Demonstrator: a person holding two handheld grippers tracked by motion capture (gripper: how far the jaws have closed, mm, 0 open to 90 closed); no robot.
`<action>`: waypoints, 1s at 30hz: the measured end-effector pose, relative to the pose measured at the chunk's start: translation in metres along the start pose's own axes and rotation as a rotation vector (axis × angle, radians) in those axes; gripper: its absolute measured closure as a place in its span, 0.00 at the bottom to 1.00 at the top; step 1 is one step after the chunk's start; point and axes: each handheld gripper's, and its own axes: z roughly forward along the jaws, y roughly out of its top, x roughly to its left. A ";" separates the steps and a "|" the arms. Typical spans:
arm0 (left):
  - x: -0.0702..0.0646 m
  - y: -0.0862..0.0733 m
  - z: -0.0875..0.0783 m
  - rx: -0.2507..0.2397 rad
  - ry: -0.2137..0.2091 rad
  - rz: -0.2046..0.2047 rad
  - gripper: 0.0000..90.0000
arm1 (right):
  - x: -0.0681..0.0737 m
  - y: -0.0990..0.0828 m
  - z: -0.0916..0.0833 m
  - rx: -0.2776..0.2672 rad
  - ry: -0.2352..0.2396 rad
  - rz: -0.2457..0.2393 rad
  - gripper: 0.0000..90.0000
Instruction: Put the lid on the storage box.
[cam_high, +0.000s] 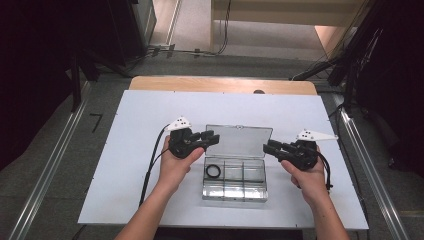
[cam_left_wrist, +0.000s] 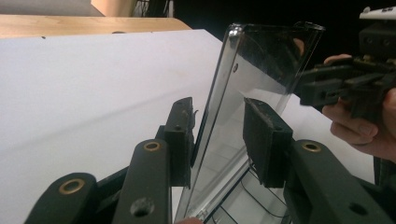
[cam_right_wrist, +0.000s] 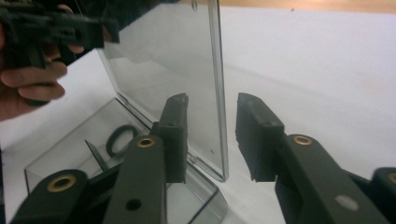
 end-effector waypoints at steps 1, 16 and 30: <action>-0.001 -0.001 -0.001 -0.002 -0.005 0.001 0.70 | 0.002 0.002 -0.001 -0.005 -0.007 0.001 0.62; -0.009 -0.005 -0.009 0.012 -0.040 0.036 0.67 | 0.024 0.016 -0.005 -0.033 -0.007 -0.043 0.62; -0.012 -0.008 -0.015 0.038 -0.051 0.034 0.57 | 0.030 0.012 -0.008 -0.024 0.003 -0.062 0.68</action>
